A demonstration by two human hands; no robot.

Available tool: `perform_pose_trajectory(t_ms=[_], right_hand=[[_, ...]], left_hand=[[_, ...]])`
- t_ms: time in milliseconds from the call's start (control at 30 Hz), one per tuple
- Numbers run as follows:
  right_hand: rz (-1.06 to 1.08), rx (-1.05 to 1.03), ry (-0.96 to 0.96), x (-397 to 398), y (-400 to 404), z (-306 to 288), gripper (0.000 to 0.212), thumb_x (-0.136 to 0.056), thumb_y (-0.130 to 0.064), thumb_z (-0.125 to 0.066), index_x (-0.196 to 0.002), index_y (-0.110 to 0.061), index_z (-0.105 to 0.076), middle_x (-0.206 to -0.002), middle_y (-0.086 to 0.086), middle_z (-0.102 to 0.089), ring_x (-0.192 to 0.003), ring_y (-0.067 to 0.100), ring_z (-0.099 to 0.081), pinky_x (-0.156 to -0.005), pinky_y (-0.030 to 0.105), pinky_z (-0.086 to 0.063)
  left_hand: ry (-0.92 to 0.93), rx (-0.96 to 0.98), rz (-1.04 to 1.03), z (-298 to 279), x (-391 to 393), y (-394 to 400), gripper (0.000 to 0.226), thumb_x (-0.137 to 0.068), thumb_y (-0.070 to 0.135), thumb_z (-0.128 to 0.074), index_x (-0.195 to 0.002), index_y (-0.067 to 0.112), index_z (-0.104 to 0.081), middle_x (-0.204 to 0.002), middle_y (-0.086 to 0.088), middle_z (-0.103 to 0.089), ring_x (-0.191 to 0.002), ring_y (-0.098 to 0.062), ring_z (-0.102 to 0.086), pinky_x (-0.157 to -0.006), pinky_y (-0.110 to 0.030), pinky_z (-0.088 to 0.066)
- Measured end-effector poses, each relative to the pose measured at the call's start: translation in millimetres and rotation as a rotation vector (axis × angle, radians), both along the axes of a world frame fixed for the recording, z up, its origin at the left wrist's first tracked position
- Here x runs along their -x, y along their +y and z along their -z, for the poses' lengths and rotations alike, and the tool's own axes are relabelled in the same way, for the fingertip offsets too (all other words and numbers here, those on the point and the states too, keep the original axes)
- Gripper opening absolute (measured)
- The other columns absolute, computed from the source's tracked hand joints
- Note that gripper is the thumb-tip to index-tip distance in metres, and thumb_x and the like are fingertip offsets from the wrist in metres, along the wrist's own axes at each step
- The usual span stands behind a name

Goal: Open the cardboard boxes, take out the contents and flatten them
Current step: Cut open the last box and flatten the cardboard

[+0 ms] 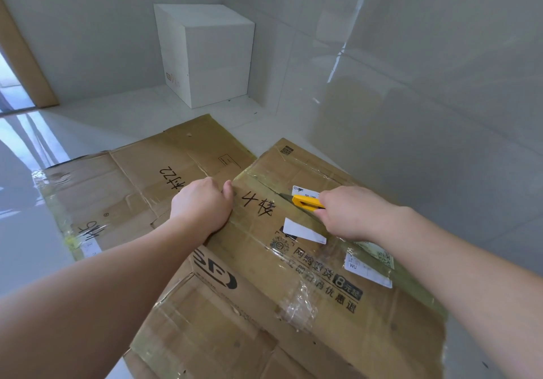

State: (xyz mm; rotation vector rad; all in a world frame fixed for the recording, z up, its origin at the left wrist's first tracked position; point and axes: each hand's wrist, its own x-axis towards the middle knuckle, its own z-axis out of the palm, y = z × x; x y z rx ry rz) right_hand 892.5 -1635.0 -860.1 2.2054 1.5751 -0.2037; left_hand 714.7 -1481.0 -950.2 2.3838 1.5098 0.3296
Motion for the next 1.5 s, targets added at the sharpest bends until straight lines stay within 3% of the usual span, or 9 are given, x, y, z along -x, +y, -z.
perform_pose_trajectory(t_ms=[167, 300, 400, 567, 700, 900, 1333, 1500], right_hand=[[0.01, 0.002, -0.003, -1.8, -8.8, 1.6, 0.022, -0.1, -0.037, -0.036, -0.09, -0.019, -0.045, -0.073, -0.002, -0.046, -0.06, 0.012, -0.044, -0.05, 0.03, -0.032], [0.025, 0.006, 0.003, -5.5, -20.2, 2.2, 0.023, -0.1, -0.037, -0.036, -0.09, -0.019, -0.046, -0.074, -0.001, -0.048, -0.061, 0.012, -0.044, -0.05, 0.029, -0.031], [0.034, -0.005, 0.01, -8.6, -29.4, 2.9, 0.025, -0.1, -0.038, -0.036, -0.09, -0.019, -0.049, -0.076, -0.001, -0.049, -0.062, 0.013, -0.046, -0.05, 0.029, -0.033], [0.05, -0.003, 0.009, -10.3, -43.1, -0.3, 0.025, -0.1, -0.037, -0.036, -0.089, -0.019, -0.047, -0.075, -0.001, -0.047, -0.061, 0.013, -0.044, -0.049, 0.029, -0.03], [0.065, 0.008, 0.003, -13.0, -55.1, -1.7, 0.024, -0.101, -0.037, -0.036, -0.089, -0.019, -0.046, -0.074, -0.002, -0.047, -0.06, 0.013, -0.044, -0.049, 0.029, -0.032], [0.075, 0.028, -0.012, -17.8, -69.4, -4.6, 0.023, -0.101, -0.037, -0.035, -0.091, -0.019, -0.046, -0.072, -0.003, -0.045, -0.059, 0.013, -0.042, -0.049, 0.029, -0.032], [0.114, 0.074, -0.04, -26.6, -107.8, -9.0, 0.026, -0.101, -0.04, -0.033, -0.089, -0.019, -0.043, -0.072, -0.002, -0.043, -0.059, 0.013, -0.041, -0.049, 0.029, -0.029], [0.116, 0.058, -0.038, -30.5, -117.9, -9.0, 0.026, -0.101, -0.04, -0.033, -0.09, -0.019, -0.043, -0.072, -0.002, -0.044, -0.06, 0.013, -0.042, -0.05, 0.03, -0.032]], left_hand=[[0.029, -0.044, -0.001, -3.1, 0.7, -3.5, 0.049, -0.096, 0.047, -0.027, -0.074, 0.01, -0.052, -0.07, -0.003, -0.055, -0.06, -0.019, -0.051, -0.052, -0.029, -0.037], [0.037, -0.157, 0.038, -9.5, -3.1, -10.4, 0.035, -0.096, 0.043, -0.028, -0.097, 0.013, -0.047, -0.093, -0.001, -0.049, -0.082, -0.022, -0.052, -0.065, -0.033, -0.04], [0.016, -0.253, 0.214, -11.7, -8.6, -12.7, 0.032, -0.096, 0.037, -0.035, -0.111, 0.014, -0.052, -0.111, -0.005, -0.052, -0.105, -0.025, -0.049, -0.086, -0.037, -0.041], [-0.019, -0.287, 0.605, -12.1, -16.4, -24.3, 0.039, -0.098, 0.032, -0.038, -0.131, 0.018, -0.054, -0.14, 0.001, -0.049, -0.132, -0.019, -0.039, -0.114, -0.034, -0.02], [0.027, -0.202, 0.729, -13.3, -25.4, -34.5, 0.045, -0.1, 0.036, -0.035, -0.142, 0.022, -0.042, -0.152, 0.005, -0.034, -0.141, -0.015, -0.026, -0.116, -0.03, -0.011], [0.068, -0.159, 0.737, -14.5, -28.1, -37.9, 0.048, -0.101, 0.037, -0.032, -0.146, 0.021, -0.035, -0.156, 0.006, -0.026, -0.144, -0.011, -0.019, -0.117, -0.029, -0.007], [0.072, -0.168, 0.73, -16.2, -29.1, -40.4, 0.048, -0.1, 0.039, -0.034, -0.143, 0.021, -0.04, -0.153, 0.005, -0.032, -0.142, -0.014, -0.024, -0.117, -0.03, -0.012], [0.043, -0.221, 0.675, -19.1, -38.7, -52.0, 0.041, -0.098, 0.036, -0.039, -0.126, 0.012, -0.056, -0.138, 0.0, -0.05, -0.129, -0.021, -0.042, -0.107, -0.031, -0.03]])
